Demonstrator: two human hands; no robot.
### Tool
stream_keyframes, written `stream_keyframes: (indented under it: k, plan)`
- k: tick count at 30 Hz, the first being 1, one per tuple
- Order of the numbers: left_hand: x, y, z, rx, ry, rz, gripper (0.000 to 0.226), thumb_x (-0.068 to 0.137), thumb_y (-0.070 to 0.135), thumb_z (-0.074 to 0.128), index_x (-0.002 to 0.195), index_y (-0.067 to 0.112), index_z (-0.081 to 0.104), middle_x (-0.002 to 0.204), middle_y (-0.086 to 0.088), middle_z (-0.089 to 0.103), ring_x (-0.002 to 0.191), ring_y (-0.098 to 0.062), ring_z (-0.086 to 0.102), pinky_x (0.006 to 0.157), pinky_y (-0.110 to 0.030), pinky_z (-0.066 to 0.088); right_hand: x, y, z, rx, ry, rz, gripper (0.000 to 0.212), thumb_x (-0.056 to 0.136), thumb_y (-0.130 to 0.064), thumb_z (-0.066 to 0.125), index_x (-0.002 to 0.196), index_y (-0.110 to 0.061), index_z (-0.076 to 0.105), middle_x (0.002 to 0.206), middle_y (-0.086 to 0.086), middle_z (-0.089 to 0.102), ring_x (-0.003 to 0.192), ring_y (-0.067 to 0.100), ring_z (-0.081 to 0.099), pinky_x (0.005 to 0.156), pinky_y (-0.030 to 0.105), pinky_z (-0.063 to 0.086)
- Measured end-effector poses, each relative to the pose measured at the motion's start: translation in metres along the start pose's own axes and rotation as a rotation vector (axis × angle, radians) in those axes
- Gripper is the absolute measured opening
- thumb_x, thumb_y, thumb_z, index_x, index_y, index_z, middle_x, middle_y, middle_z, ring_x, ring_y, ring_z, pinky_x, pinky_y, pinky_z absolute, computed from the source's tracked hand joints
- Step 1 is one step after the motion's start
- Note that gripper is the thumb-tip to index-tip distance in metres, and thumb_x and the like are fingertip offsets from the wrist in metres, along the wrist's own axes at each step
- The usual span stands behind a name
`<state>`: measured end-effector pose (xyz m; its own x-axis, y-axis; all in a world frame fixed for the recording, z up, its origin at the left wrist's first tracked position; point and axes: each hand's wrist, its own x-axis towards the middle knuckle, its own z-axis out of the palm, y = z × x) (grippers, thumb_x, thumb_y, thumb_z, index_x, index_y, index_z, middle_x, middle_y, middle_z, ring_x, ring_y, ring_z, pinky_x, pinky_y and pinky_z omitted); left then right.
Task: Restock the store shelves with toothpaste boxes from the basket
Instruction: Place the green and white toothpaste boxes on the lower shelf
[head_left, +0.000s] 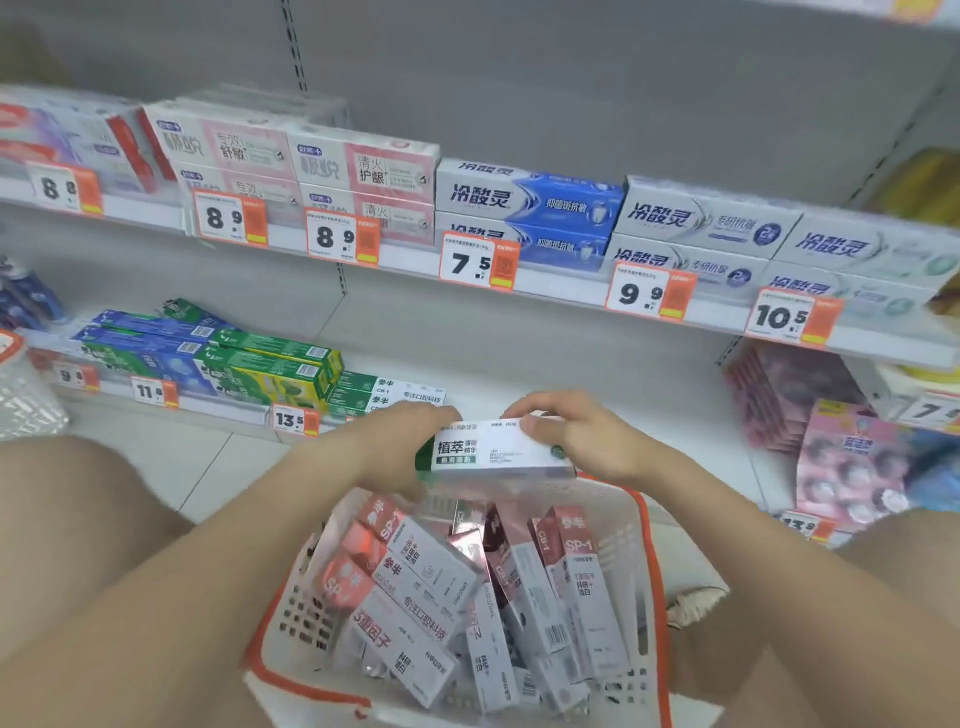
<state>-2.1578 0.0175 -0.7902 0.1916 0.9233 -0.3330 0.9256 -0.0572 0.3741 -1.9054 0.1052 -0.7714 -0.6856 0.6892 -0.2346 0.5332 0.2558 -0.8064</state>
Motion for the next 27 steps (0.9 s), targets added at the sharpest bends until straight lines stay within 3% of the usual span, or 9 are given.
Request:
stream_keyframes:
  k: [2, 4, 8, 13, 15, 18, 21, 23, 27]
  plan:
    - [-0.006, 0.002, -0.012, -0.002, 0.072, 0.032, 0.05, 0.074, 0.016, 0.086, 0.103, 0.034, 0.05, 0.095, 0.01, 0.063, 0.085, -0.016, 0.062, 0.07, -0.034, 0.053, -0.003, -0.013, -0.006, 0.123, 0.019, 0.009, 0.024, 0.107, -0.017, 0.054, 0.11, -0.022, 0.077, 0.109, -0.001, 0.075, 0.085, 0.002, 0.061, 0.071, 0.017, 0.044]
    - [-0.01, 0.004, -0.023, 0.059, 0.131, 0.053, 0.048, 0.076, 0.02, 0.083, 0.111, 0.033, 0.053, 0.098, 0.01, 0.065, 0.088, -0.016, 0.061, 0.068, -0.035, 0.05, -0.005, -0.02, -0.008, 0.158, 0.028, 0.0, 0.027, 0.105, -0.011, 0.053, 0.11, -0.019, 0.078, 0.107, 0.001, 0.077, 0.088, 0.005, 0.065, 0.075, 0.019, 0.047]
    - [-0.015, 0.006, -0.038, 0.261, 0.141, 0.097, 0.05, 0.084, 0.019, 0.071, 0.13, 0.03, 0.053, 0.114, 0.006, 0.062, 0.105, -0.02, 0.058, 0.082, -0.038, 0.045, 0.002, -0.027, -0.005, -0.097, -0.005, 0.007, 0.026, 0.096, -0.025, 0.06, 0.116, -0.025, 0.076, 0.078, -0.022, 0.073, 0.072, -0.005, 0.064, 0.065, 0.013, 0.044]
    - [-0.011, -0.009, -0.055, 0.226, 0.051, 0.092, 0.053, 0.077, 0.02, 0.073, 0.126, 0.03, 0.055, 0.102, 0.012, 0.058, 0.092, -0.015, 0.054, 0.074, -0.034, 0.041, 0.031, -0.031, 0.015, -0.066, -0.179, -0.003, 0.051, 0.088, -0.066, 0.061, 0.116, -0.026, 0.074, 0.098, -0.002, 0.079, 0.085, 0.014, 0.072, 0.077, 0.041, 0.056]
    - [-0.006, -0.026, -0.069, 0.233, 0.016, 0.068, 0.05, 0.079, 0.024, 0.076, 0.124, 0.03, 0.056, 0.103, 0.011, 0.062, 0.092, -0.016, 0.058, 0.075, -0.035, 0.05, 0.051, -0.033, 0.022, -0.1, -0.127, -0.033, 0.054, 0.088, -0.071, 0.058, 0.109, -0.025, 0.076, 0.095, 0.001, 0.078, 0.082, 0.019, 0.072, 0.081, 0.048, 0.057]
    - [0.005, -0.063, -0.094, 0.184, -0.014, -0.037, 0.06, 0.086, 0.028, 0.078, 0.14, 0.029, 0.052, 0.129, 0.005, 0.062, 0.113, -0.02, 0.06, 0.094, -0.032, 0.05, 0.093, -0.031, 0.034, -0.178, 0.014, -0.048, 0.044, 0.095, -0.064, 0.059, 0.113, -0.026, 0.073, 0.086, -0.005, 0.072, 0.075, 0.02, 0.069, 0.075, 0.051, 0.06]
    - [0.016, -0.102, -0.119, 0.104, -0.048, -0.185, 0.066, 0.092, 0.029, 0.077, 0.149, 0.03, 0.045, 0.149, 0.005, 0.051, 0.131, -0.021, 0.054, 0.105, -0.029, 0.042, 0.14, -0.02, 0.053, -0.29, 0.121, -0.017, 0.061, 0.087, -0.076, 0.05, 0.127, -0.033, 0.064, 0.109, -0.013, 0.073, 0.104, 0.019, 0.068, 0.095, 0.047, 0.055]
    - [0.027, -0.125, -0.126, 0.036, -0.082, -0.269, 0.07, 0.094, 0.031, 0.076, 0.154, 0.031, 0.041, 0.156, 0.0, 0.048, 0.137, -0.024, 0.052, 0.114, -0.036, 0.041, 0.171, -0.009, 0.068, -0.378, 0.152, 0.007, 0.055, 0.092, -0.069, 0.053, 0.137, -0.038, 0.056, 0.123, -0.01, 0.07, 0.125, 0.025, 0.058, 0.107, 0.045, 0.04]
    - [0.058, -0.161, -0.101, -0.122, -0.097, -0.375, 0.066, 0.099, 0.027, 0.067, 0.158, 0.028, 0.038, 0.158, -0.004, 0.045, 0.139, -0.026, 0.05, 0.116, -0.04, 0.042, 0.214, 0.003, 0.099, -0.492, 0.16, 0.059, 0.049, 0.101, -0.052, 0.058, 0.147, -0.038, 0.046, 0.145, -0.002, 0.059, 0.137, 0.031, 0.039, 0.097, 0.044, 0.025]
